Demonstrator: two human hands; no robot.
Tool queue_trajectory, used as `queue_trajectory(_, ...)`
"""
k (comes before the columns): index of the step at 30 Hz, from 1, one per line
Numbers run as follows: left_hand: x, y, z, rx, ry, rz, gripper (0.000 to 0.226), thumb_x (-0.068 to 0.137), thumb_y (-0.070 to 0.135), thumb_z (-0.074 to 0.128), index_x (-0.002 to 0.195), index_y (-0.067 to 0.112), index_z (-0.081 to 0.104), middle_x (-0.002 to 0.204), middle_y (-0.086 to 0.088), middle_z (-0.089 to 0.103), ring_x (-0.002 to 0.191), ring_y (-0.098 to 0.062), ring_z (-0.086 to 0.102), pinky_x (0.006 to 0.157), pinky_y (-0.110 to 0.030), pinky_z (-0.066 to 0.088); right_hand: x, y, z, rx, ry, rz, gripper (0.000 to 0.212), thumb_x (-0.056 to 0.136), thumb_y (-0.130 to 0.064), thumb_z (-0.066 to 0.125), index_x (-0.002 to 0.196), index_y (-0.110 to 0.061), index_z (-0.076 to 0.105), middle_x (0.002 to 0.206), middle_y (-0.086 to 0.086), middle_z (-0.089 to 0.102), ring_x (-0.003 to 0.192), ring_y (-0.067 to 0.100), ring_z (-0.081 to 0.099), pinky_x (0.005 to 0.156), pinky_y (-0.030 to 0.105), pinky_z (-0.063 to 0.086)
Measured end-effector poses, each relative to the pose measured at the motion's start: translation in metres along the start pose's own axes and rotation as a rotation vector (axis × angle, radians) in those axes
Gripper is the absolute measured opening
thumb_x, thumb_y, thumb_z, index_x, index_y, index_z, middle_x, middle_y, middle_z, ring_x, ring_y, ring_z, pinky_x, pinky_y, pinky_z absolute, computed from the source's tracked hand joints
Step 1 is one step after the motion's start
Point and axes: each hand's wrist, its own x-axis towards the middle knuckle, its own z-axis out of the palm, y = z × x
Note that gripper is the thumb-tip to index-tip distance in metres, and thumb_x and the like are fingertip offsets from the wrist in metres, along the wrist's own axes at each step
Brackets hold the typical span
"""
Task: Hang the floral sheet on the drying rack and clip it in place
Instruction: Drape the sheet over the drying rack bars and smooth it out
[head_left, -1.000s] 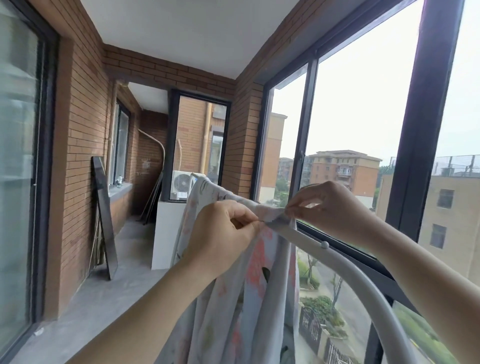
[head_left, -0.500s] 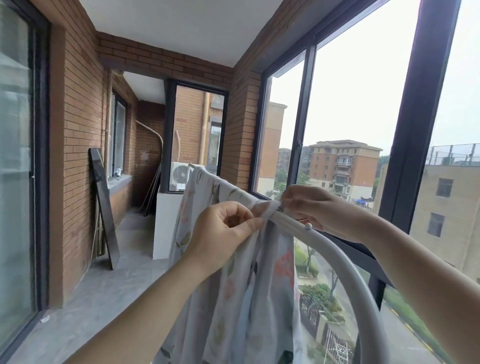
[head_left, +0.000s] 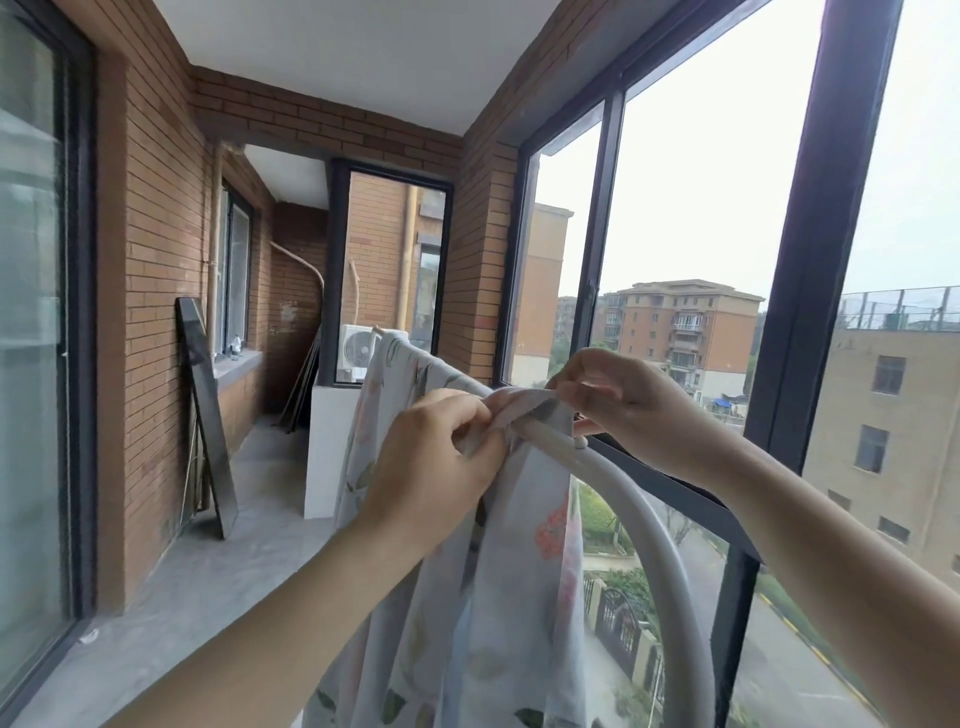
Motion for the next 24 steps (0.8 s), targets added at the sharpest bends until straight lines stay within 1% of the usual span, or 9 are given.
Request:
queue_trajectory(2, 0.005, 0.003, -0.007, -0.06, 0.021, 0.0, 0.009, 0.084, 0.022, 0.068, 0.081, 0.015, 0.075, 0.093, 0.008, 0.069, 0.087, -0.005, 0.065, 0.076, -0.03, 0.056, -0.001, -0.002, -0.002, -0.1, 0.039, -0.045, 0.013, 0.097, -0.027, 0.051, 0.093, -0.019, 0.061, 0.091, -0.008, 0.071, 0.08, 0.003, 0.069, 0.079, 0.037, 0.059)
queue_trajectory(4, 0.01, 0.013, -0.016, -0.081, 0.042, 0.018, 0.009, 0.085, 0.018, 0.068, 0.082, 0.014, 0.075, 0.094, 0.007, 0.067, 0.087, -0.004, 0.065, 0.076, -0.022, 0.055, -0.003, -0.005, -0.005, -0.131, 0.085, -0.1, 0.012, 0.097, -0.026, 0.051, 0.09, -0.022, 0.06, 0.089, -0.008, 0.071, 0.079, 0.003, 0.069, 0.079, 0.04, 0.058)
queue_trajectory(7, 0.015, 0.037, -0.029, -0.054, 0.072, 0.058, 0.013, 0.089, 0.015, 0.064, 0.078, 0.016, 0.071, 0.074, 0.01, 0.064, 0.069, -0.004, 0.06, 0.06, -0.013, 0.045, -0.006, -0.013, -0.014, -0.125, 0.146, -0.169, 0.012, 0.096, -0.028, 0.051, 0.089, -0.023, 0.06, 0.088, -0.009, 0.07, 0.08, 0.001, 0.067, 0.079, 0.033, 0.057)
queue_trajectory(9, 0.013, 0.051, -0.033, -0.081, 0.017, 0.063, 0.019, 0.091, 0.017, 0.061, 0.074, 0.019, 0.068, 0.058, 0.013, 0.058, 0.054, -0.003, 0.053, 0.051, -0.011, 0.036, -0.011, -0.017, -0.022, -0.06, 0.133, -0.199, 0.014, 0.094, -0.03, 0.053, 0.09, -0.019, 0.061, 0.086, -0.01, 0.07, 0.08, 0.0, 0.067, 0.076, 0.025, 0.056)
queue_trajectory(13, -0.011, 0.06, -0.028, -0.157, -0.126, 0.054, 0.021, 0.091, 0.031, 0.061, 0.076, 0.019, 0.069, 0.059, 0.005, 0.06, 0.053, -0.004, 0.049, 0.051, -0.02, 0.039, -0.028, -0.013, -0.036, 0.286, -0.133, -0.136, 0.024, 0.092, -0.031, 0.058, 0.086, -0.009, 0.064, 0.084, -0.001, 0.07, 0.085, 0.014, 0.069, 0.08, 0.025, 0.055)
queue_trajectory(17, -0.038, 0.051, -0.018, -0.221, -0.242, -0.078, 0.026, 0.087, 0.04, 0.062, 0.075, 0.017, 0.066, 0.062, -0.005, 0.058, 0.056, -0.013, 0.048, 0.053, -0.029, 0.038, -0.043, -0.001, -0.032, 0.335, -0.326, -0.082, 0.018, 0.086, -0.024, 0.056, 0.082, -0.008, 0.064, 0.078, -0.001, 0.068, 0.077, 0.013, 0.066, 0.074, 0.022, 0.052)
queue_trajectory(20, -0.047, 0.048, -0.016, -0.304, -0.24, -0.195, 0.032, 0.081, 0.05, 0.063, 0.08, 0.019, 0.068, 0.07, 0.005, 0.062, 0.064, -0.01, 0.057, 0.059, -0.028, 0.047, -0.046, 0.003, -0.032, 0.384, -0.325, -0.036, 0.02, 0.087, -0.027, 0.059, 0.083, -0.008, 0.066, 0.079, 0.003, 0.069, 0.078, 0.018, 0.067, 0.076, 0.026, 0.054)
queue_trajectory(22, -0.045, 0.045, -0.017, -0.32, -0.17, -0.282, 0.043, 0.074, 0.062, 0.058, 0.09, 0.024, 0.068, 0.088, 0.004, 0.068, 0.084, -0.011, 0.066, 0.078, -0.031, 0.055, -0.046, 0.005, -0.032, 0.405, -0.253, -0.028, 0.029, 0.09, -0.034, 0.06, 0.09, -0.006, 0.068, 0.084, 0.005, 0.071, 0.083, 0.021, 0.069, 0.079, 0.031, 0.057)
queue_trajectory(24, -0.041, 0.045, -0.018, -0.3, -0.162, -0.368, 0.052, 0.066, 0.07, 0.058, 0.103, 0.033, 0.065, 0.103, 0.011, 0.068, 0.098, -0.004, 0.064, 0.09, -0.028, 0.051, -0.045, 0.006, -0.028, 0.366, -0.197, -0.022, 0.032, 0.086, -0.037, 0.059, 0.1, -0.009, 0.069, 0.093, 0.004, 0.073, 0.09, 0.019, 0.07, 0.082, 0.031, 0.058)
